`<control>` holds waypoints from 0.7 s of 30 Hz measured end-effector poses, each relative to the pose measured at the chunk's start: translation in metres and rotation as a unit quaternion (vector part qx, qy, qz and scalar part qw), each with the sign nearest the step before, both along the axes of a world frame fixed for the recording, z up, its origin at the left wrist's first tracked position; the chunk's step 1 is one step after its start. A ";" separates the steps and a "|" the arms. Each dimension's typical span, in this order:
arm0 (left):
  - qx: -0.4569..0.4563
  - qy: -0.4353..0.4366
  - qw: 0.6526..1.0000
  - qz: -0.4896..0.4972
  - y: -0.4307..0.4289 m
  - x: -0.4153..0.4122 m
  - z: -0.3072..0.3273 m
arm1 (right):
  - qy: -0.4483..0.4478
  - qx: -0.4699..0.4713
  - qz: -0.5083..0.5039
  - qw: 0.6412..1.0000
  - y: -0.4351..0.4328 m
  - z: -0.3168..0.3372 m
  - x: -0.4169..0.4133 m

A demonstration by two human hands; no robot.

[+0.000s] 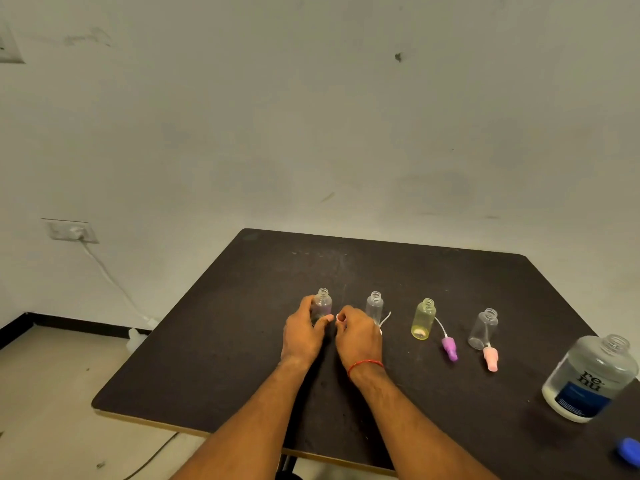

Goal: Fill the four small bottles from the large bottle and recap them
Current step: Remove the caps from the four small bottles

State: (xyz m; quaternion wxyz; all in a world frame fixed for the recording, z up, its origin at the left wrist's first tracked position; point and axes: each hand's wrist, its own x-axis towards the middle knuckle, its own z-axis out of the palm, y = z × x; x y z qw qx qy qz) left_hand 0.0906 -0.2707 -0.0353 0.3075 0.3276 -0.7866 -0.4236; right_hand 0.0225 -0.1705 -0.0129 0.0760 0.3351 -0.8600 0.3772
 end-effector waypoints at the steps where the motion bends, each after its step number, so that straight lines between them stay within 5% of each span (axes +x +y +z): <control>1: -0.003 -0.003 1.000 -0.001 0.000 0.000 0.000 | 0.007 0.008 -0.003 1.000 -0.002 0.000 -0.001; 21: -0.037 -0.038 0.999 0.012 0.001 -0.002 0.000 | 0.019 0.058 0.014 0.998 -0.005 0.006 -0.004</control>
